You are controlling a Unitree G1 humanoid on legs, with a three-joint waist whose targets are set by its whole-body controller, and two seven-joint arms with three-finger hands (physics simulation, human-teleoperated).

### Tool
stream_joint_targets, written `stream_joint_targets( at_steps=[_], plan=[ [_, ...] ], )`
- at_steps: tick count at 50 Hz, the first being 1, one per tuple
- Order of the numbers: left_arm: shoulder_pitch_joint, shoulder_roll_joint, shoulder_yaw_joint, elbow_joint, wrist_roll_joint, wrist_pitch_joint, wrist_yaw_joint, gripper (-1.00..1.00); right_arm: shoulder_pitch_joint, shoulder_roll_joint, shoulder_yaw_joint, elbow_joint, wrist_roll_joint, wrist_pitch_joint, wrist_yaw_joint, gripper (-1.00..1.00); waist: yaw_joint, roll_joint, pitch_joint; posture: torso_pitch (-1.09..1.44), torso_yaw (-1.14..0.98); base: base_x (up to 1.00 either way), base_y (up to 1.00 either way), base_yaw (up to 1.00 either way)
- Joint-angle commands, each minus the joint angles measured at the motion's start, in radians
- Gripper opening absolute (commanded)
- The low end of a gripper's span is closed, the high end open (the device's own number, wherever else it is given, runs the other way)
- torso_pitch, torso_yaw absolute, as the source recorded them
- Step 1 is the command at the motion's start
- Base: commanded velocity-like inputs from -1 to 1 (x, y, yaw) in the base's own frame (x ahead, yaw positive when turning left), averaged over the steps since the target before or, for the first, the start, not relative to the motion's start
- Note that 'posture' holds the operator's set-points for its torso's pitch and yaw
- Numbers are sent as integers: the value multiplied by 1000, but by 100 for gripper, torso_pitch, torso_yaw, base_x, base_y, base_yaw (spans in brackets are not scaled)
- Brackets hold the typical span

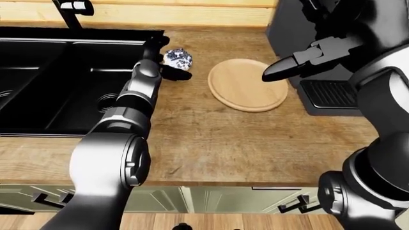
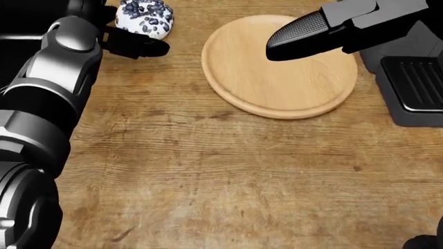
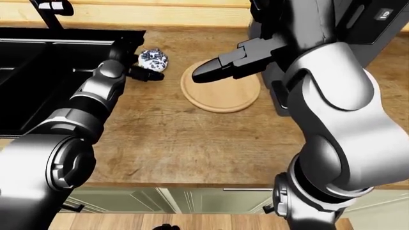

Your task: Place the pastries on the plates.

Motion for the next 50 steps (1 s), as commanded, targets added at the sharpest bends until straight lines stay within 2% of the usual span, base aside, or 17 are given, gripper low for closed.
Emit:
stream_joint_targets(
  at_steps=[1, 6, 8, 9, 11, 15, 18, 19, 23, 26, 28, 30, 34, 37, 50],
  plan=[
    [-43, 8, -2, -41, 11, -27, 6, 37, -30, -11, -14, -13, -5, -25, -5, 100, -1, -1, -37, 25, 0, 0, 0, 0],
    [-42, 6, -7, -40, 29, -26, 6, 36, -41, -13, -14, -15, 0, -16, -7, 100, 0, 0, -38, 25, 0, 0, 0, 0],
    [-41, 4, -9, -40, 36, -29, 6, 32, -44, -15, -14, -17, 1, -12, -8, 100, 0, 0, -38, 25, 0, 0, 0, 0],
    [-41, 4, -12, -40, 43, -31, 11, 23, -47, -15, -15, -20, 3, -8, -8, 100, 1, 0, -38, 25, 0, 0, 0, 0],
    [-39, 3, -13, -40, 50, -32, 12, 23, -47, -17, -16, -22, 4, -6, -9, 100, 1, 0, -38, 25, 0, 0, 0, 0],
    [-34, 1, -25, -39, 78, -34, 12, 2, -45, -18, -21, -33, 10, 3, -13, 100, 2, -1, -38, 25, 0, 0, 0, 0],
    [-33, -1, -26, -39, 89, -35, 14, -5, -43, -22, -26, -36, 15, 5, -14, 100, 2, -1, -38, 25, 0, 0, 0, 0],
    [-33, 0, -34, -38, 103, -36, 17, -23, -40, -23, -25, -37, 16, 5, -15, 100, 2, -1, -39, 25, 0, 0, 0, 0],
    [-33, -5, -31, -38, 113, -36, 20, -29, -33, -24, -26, -38, 18, -1, -17, 100, 3, -2, -40, 25, 0, 0, 0, 0],
    [-34, -7, -41, -38, 134, -39, 16, -44, -38, -27, -29, -39, 23, 4, -19, 100, 3, -1, -40, 25, 0, 0, 0, 0],
    [-34, -7, -42, -37, 142, -40, 17, -62, -36, -27, -30, -41, 25, 4, -21, 100, 3, -1, -40, 25, 0, 0, 0, 0],
    [-35, -7, -43, -37, 152, -39, 16, -64, -35, -30, -31, -44, 28, 6, -23, 100, 3, -1, -40, 25, 0, 0, 0, 0],
    [-39, -5, -42, -37, 163, -39, 14, -80, -37, -33, -30, -45, 33, 7, -25, 100, 3, -1, -40, 25, 0, 0, 0, 0],
    [-44, -2, -42, -38, 171, -41, 15, -100, -35, -32, -29, -41, 32, 2, -28, 100, 2, -1, -40, 25, 0, 0, 0, 0],
    [-73, 18, -22, -41, 147, -53, 42, -100, -37, -26, -14, -31, 23, -8, -27, 100, -1, 0, -36, 25, 0, 0, 0, 0]
  ],
)
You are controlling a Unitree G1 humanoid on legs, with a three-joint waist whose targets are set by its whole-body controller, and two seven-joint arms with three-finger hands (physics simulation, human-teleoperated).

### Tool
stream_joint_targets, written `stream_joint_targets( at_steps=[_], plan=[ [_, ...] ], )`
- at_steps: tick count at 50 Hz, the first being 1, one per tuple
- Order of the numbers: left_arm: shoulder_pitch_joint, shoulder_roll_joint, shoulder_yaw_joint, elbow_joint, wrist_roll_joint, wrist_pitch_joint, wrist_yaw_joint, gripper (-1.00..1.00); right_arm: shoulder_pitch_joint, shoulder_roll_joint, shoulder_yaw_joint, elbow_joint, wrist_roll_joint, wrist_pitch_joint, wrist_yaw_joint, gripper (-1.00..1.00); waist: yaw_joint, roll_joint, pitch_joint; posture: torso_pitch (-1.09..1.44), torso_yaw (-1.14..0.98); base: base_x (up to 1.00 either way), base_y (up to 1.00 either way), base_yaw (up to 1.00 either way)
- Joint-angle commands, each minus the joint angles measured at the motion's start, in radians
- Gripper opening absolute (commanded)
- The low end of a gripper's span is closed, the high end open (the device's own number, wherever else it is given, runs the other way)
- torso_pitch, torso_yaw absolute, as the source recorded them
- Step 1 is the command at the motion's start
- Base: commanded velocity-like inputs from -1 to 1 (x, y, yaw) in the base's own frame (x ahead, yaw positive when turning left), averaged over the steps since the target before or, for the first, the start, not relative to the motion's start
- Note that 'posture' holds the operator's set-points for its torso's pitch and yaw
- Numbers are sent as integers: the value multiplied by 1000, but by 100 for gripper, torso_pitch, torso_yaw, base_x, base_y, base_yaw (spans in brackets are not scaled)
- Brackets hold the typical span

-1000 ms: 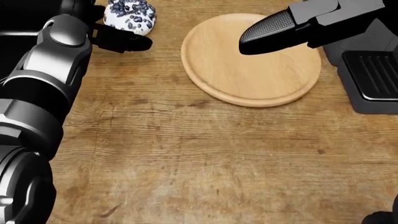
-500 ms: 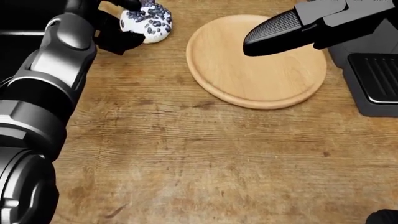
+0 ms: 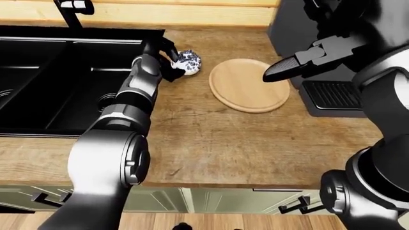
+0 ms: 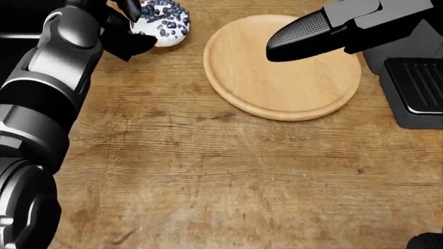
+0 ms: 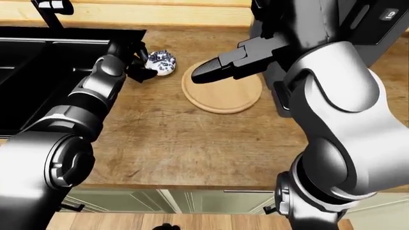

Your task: Place the pastries on the plates.

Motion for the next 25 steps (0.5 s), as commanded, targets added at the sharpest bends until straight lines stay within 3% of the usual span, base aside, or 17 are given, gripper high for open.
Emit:
stream_joint_targets(
  at_steps=[1, 12, 25],
  plan=[
    [-53, 15, 4, -50, -10, -33, 20, -100, -29, -9, -14, -14, -9, -25, -4, 100, 0, 0, -40, 25, 0, 0, 0, 0],
    [-82, 23, -9, -55, -29, -64, 12, -100, -35, -11, -16, -18, -14, -16, 0, 100, -1, 1, -37, 25, 0, 0, 0, 0],
    [-132, -38, -48, -64, -25, -144, -127, -100, -108, -33, -20, 7, -16, 2, 2, 100, 4, -4, -33, 25, 0, 0, 0, 0]
  ],
)
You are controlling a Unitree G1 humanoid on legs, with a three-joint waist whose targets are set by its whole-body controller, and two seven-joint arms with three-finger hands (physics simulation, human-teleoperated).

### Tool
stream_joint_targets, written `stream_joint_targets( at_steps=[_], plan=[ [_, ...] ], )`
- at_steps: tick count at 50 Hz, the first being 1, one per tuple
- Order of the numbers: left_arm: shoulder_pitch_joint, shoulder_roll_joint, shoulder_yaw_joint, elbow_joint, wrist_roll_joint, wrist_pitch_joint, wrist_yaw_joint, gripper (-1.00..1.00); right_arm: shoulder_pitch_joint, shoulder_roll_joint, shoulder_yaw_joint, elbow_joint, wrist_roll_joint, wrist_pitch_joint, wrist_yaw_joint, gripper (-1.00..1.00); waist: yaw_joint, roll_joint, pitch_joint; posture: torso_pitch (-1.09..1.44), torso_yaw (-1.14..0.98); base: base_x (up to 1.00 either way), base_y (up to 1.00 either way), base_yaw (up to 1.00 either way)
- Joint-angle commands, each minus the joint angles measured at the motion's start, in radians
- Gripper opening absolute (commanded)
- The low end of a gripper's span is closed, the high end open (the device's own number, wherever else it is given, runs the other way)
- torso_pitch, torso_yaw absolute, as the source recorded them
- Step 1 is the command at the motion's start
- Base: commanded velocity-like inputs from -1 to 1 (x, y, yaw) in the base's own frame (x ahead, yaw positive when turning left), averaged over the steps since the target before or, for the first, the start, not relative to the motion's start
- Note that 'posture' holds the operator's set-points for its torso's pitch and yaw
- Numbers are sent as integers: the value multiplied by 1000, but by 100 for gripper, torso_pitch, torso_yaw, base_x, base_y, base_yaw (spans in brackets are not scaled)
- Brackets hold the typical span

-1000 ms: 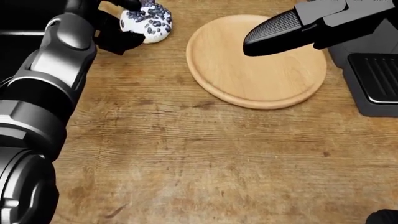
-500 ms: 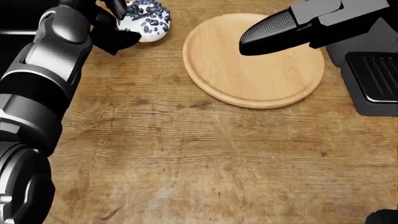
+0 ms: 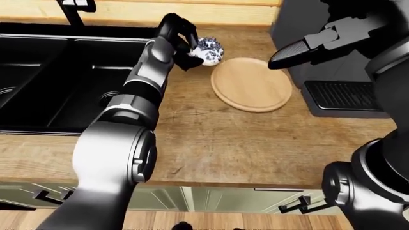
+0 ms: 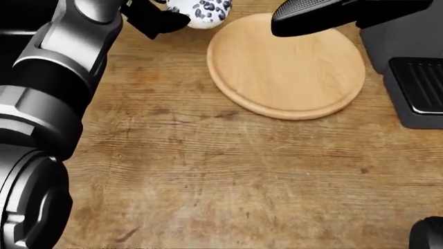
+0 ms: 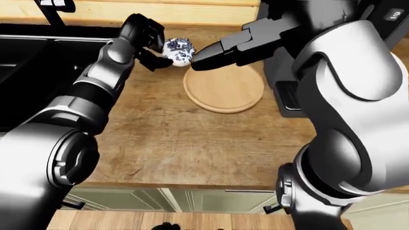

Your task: Place the pastries on the plates.

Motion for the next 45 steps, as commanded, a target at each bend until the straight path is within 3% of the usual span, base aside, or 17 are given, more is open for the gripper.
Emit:
stream_joint_targets(
  at_steps=[1, 18, 39, 40, 41, 42, 43, 44, 45],
  plan=[
    [-57, -3, 2, -49, -11, -45, -17, -100, -35, -13, -17, -12, -3, -17, -5, 100, -1, -2, -40, 25, 0, 0, 0, 0],
    [-66, -111, -41, -58, -8, -95, -140, -100, -53, -20, -20, -13, 14, -8, -22, 100, 8, -16, -37, 25, 0, 0, 0, 0],
    [-57, -174, -48, -66, -47, -96, -190, -100, -35, -21, -19, -25, 26, -8, -31, 100, 11, -26, -37, 25, 0, 0, 0, 0],
    [-59, -174, -47, -66, -51, -96, -192, -95, -34, -19, -20, -23, 26, -10, -31, 100, 12, -26, -37, 25, 0, 0, 0, 0],
    [-62, -175, -45, -66, -56, -94, -196, -56, -32, -20, -18, -20, 25, -14, -31, 100, 12, -26, -37, 25, 0, 0, 0, 0],
    [-64, -175, -44, -67, -62, -92, -203, -49, -33, -20, -19, -19, 25, -15, -31, 100, 11, -27, -37, 25, 0, 0, 0, 0],
    [-67, -172, -45, -67, -62, -88, -196, -15, -34, -18, -17, -18, 24, -17, -32, 100, 12, -27, -37, 25, 0, 0, 0, 0],
    [-67, -171, -46, -67, -63, -88, -198, -12, -33, -17, -15, -17, 23, -18, -32, 100, 12, -27, -37, 25, 0, 0, 0, 0],
    [-68, -171, -46, -67, -65, -86, -201, 9, -32, -15, -12, -15, 22, -22, -32, 100, 11, -27, -37, 25, 0, 0, 0, 0]
  ],
)
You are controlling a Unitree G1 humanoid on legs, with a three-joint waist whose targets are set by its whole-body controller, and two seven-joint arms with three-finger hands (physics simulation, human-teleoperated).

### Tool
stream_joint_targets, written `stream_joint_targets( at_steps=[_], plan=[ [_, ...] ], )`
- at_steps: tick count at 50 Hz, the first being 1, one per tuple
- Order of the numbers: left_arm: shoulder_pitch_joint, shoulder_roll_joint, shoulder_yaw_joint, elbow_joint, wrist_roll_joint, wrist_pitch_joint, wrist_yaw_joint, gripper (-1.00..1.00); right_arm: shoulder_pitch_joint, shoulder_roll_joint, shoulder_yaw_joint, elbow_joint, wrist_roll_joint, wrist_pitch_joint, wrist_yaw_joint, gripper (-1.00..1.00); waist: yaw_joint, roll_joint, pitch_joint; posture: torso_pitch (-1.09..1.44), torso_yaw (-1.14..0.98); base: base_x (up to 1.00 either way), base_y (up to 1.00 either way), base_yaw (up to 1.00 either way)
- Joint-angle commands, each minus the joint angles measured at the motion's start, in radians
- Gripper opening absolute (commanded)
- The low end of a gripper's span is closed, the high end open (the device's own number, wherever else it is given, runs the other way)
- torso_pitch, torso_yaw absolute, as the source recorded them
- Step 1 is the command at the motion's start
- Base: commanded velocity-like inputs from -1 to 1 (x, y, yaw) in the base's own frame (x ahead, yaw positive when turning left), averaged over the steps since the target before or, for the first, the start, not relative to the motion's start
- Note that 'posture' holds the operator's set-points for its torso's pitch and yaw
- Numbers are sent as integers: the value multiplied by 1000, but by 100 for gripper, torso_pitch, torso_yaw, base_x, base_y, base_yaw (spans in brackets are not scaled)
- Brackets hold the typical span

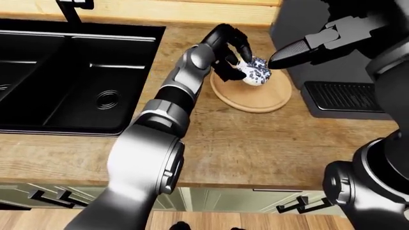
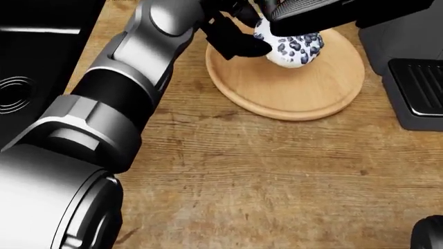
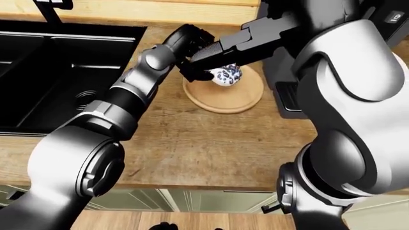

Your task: Place the pastries on the plates.

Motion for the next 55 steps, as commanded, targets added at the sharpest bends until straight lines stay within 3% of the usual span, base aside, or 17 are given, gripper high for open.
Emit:
stream_joint_targets(
  at_steps=[1, 4, 17, 29, 37, 46, 52, 54, 55],
  plan=[
    [-45, 12, 1, -46, -11, -23, 7, 44, -26, -11, -10, -8, -12, -34, -5, 100, 1, -4, -39, 25, 0, 0, 0, 0],
    [-44, 16, -1, -46, -11, -19, 8, 100, -29, -8, -5, -4, -15, -37, -5, 100, 1, -4, -39, 25, 0, 0, 0, 0],
    [-45, 60, 5, -43, 0, -2, 31, 100, -33, -9, -16, -15, -15, -22, -3, 100, -1, -3, -41, 25, 0, 0, 0, 0],
    [-123, 169, 81, -67, -128, 41, 114, 100, -14, 11, 1, 3, -30, -59, -17, 100, -5, 5, -37, 25, 0, 0, 0, 0],
    [-162, 224, 78, -116, -219, 66, 136, 100, 16, 26, 15, 25, -63, -99, -14, 100, -5, 12, -37, 25, 0, 0, 0, 0],
    [-167, 285, 51, -249, -295, 151, 140, 100, 48, 51, 13, 28, -92, -106, -23, 100, -8, 17, -34, 25, 0, 0, 0, 0],
    [-90, 318, 35, -497, -339, 312, 118, 100, 66, 57, 16, 35, -115, -94, -30, 100, -10, 22, -32, 25, 0, 0, 0, 0],
    [-46, 326, 27, -615, -344, 391, 105, 100, 60, 61, 19, 35, -120, -86, -31, 100, -8, 28, -72, 25, 0, -22, 0, 0],
    [-22, 333, 24, -683, -344, 434, 100, 100, 58, 64, 19, 39, -123, -86, -32, 100, -6, 31, -81, 25, 0, -32, 0, 0]
  ],
)
